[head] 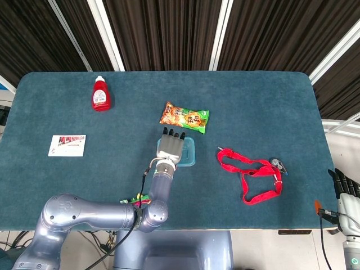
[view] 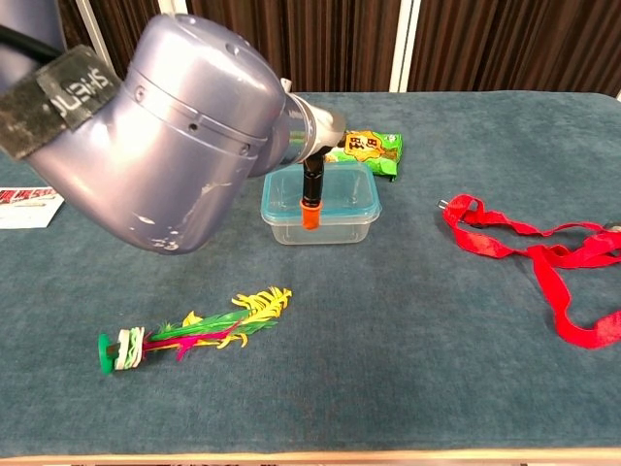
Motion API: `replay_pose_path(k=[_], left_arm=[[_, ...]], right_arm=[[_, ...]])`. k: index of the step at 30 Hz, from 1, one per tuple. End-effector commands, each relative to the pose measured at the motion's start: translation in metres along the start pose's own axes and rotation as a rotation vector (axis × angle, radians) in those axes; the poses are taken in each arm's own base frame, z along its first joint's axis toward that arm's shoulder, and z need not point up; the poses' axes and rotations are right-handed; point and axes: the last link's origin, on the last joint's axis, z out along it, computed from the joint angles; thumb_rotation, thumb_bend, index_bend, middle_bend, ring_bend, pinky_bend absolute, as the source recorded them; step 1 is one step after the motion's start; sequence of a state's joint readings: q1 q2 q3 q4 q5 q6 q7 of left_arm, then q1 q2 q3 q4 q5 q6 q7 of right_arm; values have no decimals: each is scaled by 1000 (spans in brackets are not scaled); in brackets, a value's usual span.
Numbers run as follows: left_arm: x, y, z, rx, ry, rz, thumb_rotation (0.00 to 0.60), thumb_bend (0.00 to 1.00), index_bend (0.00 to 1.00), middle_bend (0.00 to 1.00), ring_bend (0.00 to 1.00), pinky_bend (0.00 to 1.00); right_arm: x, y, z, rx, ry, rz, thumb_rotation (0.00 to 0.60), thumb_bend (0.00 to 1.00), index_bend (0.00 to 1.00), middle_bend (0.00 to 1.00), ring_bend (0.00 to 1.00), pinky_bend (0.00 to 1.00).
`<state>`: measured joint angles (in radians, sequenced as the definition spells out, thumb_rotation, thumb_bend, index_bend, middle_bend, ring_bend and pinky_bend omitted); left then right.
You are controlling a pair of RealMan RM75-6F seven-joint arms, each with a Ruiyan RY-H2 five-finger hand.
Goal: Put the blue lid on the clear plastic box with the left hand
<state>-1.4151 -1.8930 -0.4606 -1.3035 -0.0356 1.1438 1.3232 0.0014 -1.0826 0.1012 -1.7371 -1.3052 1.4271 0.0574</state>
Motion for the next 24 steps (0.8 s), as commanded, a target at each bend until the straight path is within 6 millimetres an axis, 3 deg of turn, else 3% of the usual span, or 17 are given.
replay_pose_path(k=[1,24], left_arm=[[0,0,0,1,1,0,600,44,0,226,36,13],[-1,-1,1,8,-1,11,600,21,0,168,31,12]], right_arm=[[0,0,0,0,0,0,600,393,78,39,21,0],[0,0,0,0,0,0,600,393,78,39,21,0]])
